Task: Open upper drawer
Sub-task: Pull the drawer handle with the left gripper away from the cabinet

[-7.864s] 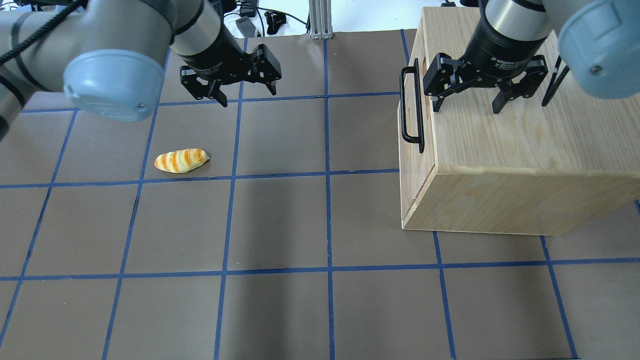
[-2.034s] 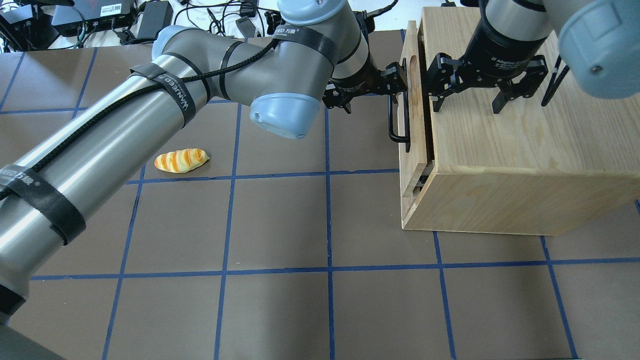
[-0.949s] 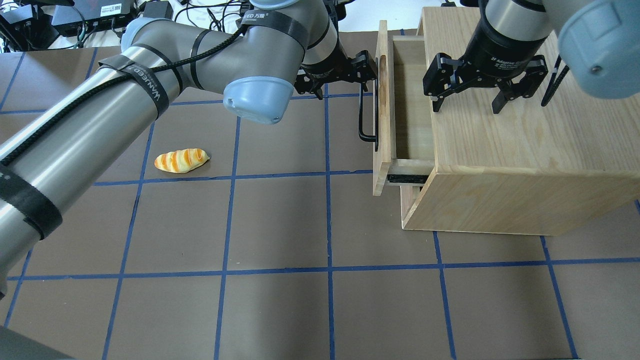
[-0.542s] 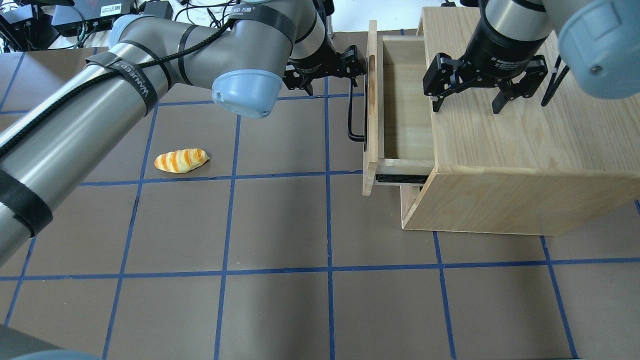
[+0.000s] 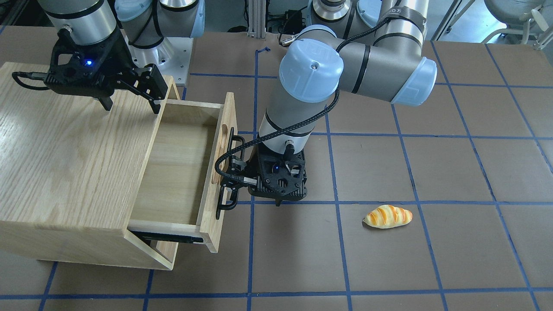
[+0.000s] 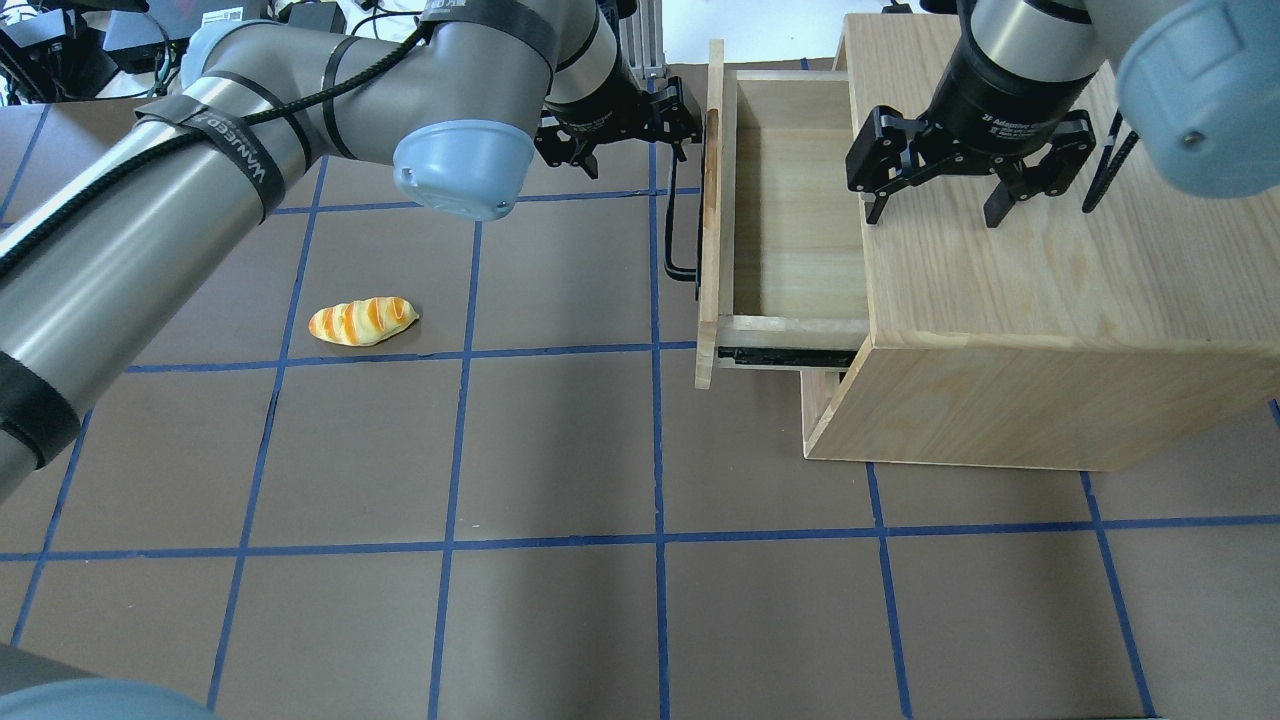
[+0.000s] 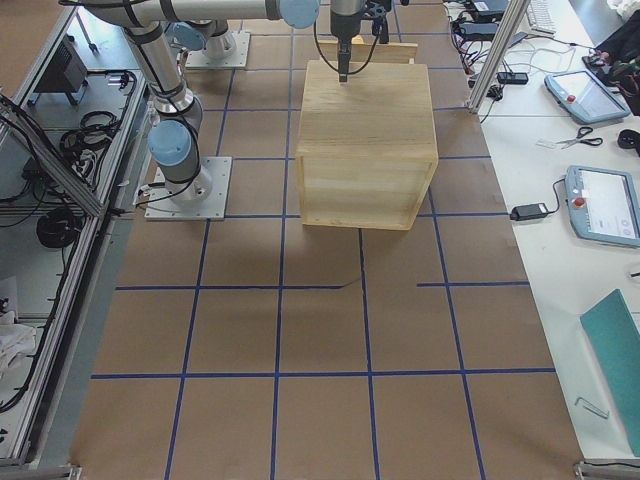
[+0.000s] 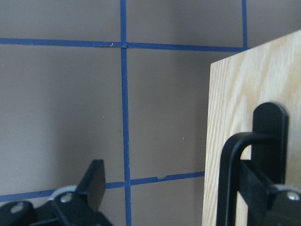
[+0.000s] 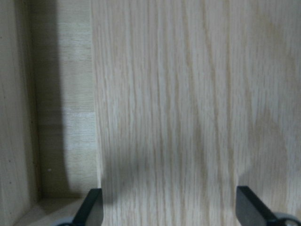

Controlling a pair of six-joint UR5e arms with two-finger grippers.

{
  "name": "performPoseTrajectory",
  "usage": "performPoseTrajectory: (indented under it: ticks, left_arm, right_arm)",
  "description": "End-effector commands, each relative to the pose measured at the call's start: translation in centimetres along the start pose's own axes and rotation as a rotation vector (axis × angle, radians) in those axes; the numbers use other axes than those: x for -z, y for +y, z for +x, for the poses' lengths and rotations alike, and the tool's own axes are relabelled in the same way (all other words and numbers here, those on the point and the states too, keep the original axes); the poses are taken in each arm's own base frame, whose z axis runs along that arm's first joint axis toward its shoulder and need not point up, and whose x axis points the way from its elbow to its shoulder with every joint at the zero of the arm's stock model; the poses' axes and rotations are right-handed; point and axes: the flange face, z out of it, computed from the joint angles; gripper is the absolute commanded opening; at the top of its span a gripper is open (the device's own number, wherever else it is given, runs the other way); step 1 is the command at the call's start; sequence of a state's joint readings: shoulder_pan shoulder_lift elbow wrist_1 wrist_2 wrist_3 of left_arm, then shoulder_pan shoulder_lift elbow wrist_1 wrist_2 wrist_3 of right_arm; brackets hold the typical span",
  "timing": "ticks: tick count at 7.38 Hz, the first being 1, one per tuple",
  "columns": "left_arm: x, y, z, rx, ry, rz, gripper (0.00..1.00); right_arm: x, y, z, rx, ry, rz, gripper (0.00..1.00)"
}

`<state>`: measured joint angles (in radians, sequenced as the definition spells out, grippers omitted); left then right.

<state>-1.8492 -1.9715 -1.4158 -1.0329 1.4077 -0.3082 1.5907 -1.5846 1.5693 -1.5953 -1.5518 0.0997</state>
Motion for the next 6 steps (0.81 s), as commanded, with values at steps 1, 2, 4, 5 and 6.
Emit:
performPoseTrajectory:
  ticks: [1,2,4,5,6]
  left_arm:
    - [0.1,-0.4,-0.6,0.005,-0.017,0.007,1.00]
    - [0.4,-1.2,-2.3,0.016,-0.024,0.012,1.00]
    - [0.8,-1.8,-3.7,0.000,-0.030,0.014,1.00]
    - [1.2,-1.7,-3.7,0.002,-0.031,0.011,1.00]
    - [1.5,-1.8,-4.1,-0.020,-0.033,0.011,1.00]
  right_arm:
    - [0.0,0.0,0.0,0.000,-0.001,0.000,1.00]
    - [0.0,0.0,0.0,0.000,0.001,0.000,1.00]
    - [0.0,0.0,0.0,0.000,0.001,0.000,1.00]
    - [0.0,0.0,0.0,0.000,-0.001,0.000,1.00]
    - [0.0,0.0,0.0,0.000,-0.001,0.000,1.00]
